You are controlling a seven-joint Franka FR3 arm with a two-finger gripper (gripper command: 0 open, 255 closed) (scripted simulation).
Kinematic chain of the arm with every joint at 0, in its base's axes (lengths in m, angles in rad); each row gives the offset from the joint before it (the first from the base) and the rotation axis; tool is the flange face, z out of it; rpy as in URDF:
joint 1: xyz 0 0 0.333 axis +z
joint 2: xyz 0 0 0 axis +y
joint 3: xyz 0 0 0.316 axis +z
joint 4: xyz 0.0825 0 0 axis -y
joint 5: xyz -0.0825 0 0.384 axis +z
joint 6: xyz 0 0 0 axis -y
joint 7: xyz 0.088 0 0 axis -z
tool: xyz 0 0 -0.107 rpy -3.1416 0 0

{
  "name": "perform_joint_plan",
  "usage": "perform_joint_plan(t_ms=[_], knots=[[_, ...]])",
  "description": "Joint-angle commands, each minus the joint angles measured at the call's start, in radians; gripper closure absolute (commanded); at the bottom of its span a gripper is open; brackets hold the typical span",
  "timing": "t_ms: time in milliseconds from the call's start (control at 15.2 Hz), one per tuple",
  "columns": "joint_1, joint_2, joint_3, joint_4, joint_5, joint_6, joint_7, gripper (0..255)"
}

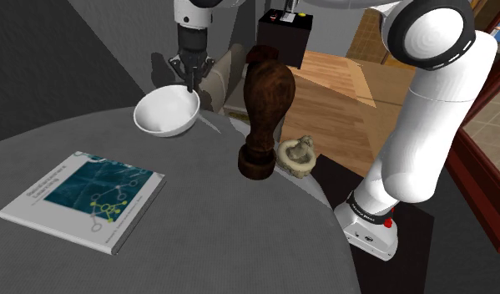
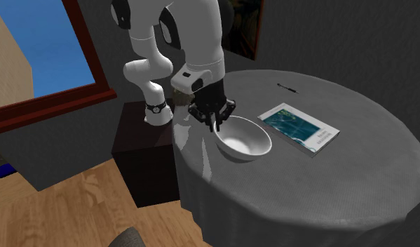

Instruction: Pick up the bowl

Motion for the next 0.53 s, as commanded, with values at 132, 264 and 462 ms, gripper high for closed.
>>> perform_joint_plan(t_ms=[132,264,462], knots=[[0.000,0.003,0.000,0.063,-0.001,-0.060,0.006,255],[0.000,0.007,0.000,0.096,-0.002,-0.088,0.009,255],[0.001,0.011,0.000,0.117,-0.003,-0.105,0.011,255]])
